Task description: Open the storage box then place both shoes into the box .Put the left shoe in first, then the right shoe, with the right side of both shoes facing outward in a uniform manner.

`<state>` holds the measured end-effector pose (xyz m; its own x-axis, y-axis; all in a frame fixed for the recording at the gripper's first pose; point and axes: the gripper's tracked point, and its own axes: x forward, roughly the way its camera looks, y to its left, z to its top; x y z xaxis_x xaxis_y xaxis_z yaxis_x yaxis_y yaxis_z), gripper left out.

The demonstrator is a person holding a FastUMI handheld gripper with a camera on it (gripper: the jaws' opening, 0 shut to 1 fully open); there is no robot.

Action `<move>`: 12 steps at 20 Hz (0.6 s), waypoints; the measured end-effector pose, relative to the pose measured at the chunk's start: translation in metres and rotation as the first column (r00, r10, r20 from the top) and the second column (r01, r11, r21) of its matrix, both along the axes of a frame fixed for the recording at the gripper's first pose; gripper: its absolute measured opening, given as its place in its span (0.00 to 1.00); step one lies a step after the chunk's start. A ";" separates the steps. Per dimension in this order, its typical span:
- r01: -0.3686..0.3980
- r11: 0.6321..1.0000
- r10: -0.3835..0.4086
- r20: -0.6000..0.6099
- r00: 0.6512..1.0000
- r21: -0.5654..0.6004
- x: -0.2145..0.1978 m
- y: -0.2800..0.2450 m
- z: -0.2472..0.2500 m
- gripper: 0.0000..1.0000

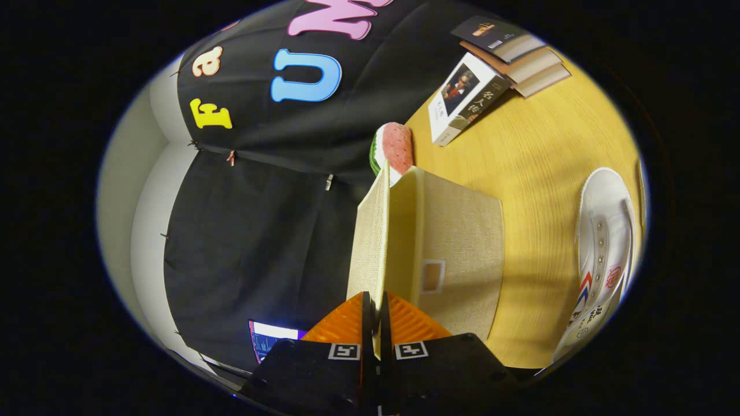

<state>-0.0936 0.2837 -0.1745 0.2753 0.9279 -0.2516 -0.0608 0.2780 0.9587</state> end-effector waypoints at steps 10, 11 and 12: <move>-0.107 0.994 0.107 0.225 0.968 -0.013 0.007 0.089 0.106 0.10; -0.122 0.992 0.121 0.243 0.963 -0.011 0.008 0.104 0.113 0.11; -0.137 0.991 0.135 0.256 0.957 -0.008 0.007 0.118 0.119 0.11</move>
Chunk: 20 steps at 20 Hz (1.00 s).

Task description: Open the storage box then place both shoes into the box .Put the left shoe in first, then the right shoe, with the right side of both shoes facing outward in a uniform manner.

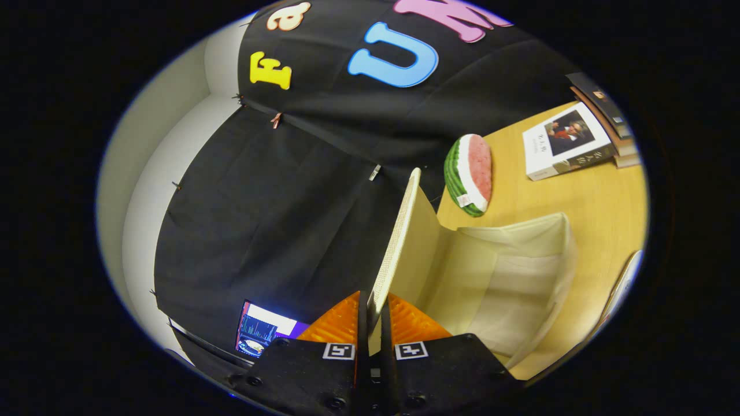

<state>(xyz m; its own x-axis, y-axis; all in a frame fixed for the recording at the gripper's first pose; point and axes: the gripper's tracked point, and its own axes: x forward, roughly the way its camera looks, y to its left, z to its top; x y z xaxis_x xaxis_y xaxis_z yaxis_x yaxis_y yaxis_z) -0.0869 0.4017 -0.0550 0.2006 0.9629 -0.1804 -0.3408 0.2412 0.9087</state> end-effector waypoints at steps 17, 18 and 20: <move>-0.146 0.988 0.148 0.037 0.988 -0.039 -0.029 0.148 0.003 0.39; -0.147 0.988 0.149 0.043 0.988 -0.042 -0.030 0.149 0.002 0.50; -0.136 0.990 0.138 0.060 0.989 -0.041 -0.031 0.143 0.003 0.81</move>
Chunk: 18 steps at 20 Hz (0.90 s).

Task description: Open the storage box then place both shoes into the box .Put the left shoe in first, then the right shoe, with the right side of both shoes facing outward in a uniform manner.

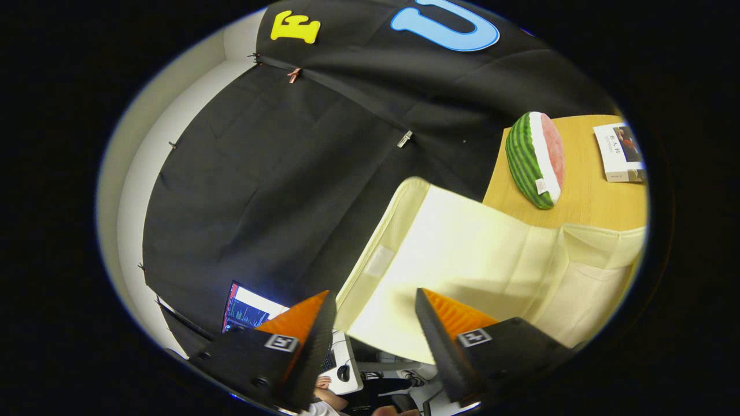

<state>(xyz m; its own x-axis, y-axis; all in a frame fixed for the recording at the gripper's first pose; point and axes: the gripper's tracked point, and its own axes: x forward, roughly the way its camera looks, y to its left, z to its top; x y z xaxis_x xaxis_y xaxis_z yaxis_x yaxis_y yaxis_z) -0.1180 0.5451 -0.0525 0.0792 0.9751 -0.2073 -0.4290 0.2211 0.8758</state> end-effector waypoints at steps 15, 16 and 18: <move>0.403 0.903 -0.322 0.386 0.864 -0.148 0.055 -0.230 0.000 0.97; 0.439 0.881 -0.341 0.405 0.848 -0.176 0.056 -0.252 -0.004 0.97; 0.498 0.838 -0.380 0.414 0.827 -0.225 0.058 -0.293 -0.023 0.97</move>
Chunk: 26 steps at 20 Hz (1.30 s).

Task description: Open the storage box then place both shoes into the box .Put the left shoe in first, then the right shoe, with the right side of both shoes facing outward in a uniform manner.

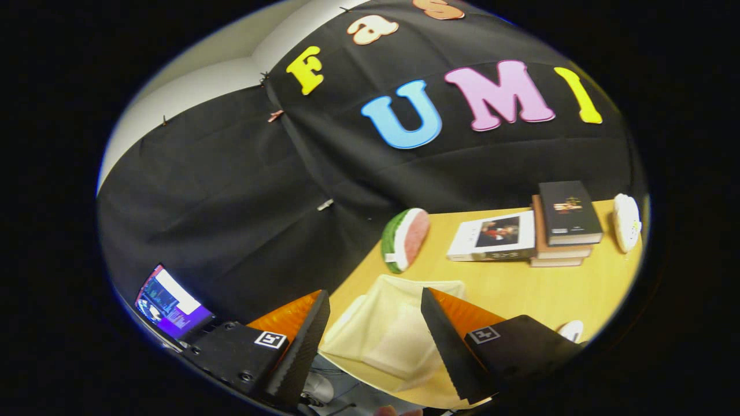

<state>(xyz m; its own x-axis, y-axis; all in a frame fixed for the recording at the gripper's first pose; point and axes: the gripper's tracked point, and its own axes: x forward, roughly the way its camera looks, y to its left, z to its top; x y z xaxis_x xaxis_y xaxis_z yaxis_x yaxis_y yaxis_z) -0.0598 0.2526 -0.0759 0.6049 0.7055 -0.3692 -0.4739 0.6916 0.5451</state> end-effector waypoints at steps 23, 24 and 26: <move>0.061 0.808 -0.265 -0.270 0.926 -0.586 -0.038 -0.162 -0.307 0.54; 0.074 0.801 -0.287 -0.274 0.918 -0.594 -0.037 -0.162 -0.311 0.49; 0.089 0.800 -0.313 -0.286 0.906 -0.593 -0.035 -0.159 -0.317 0.40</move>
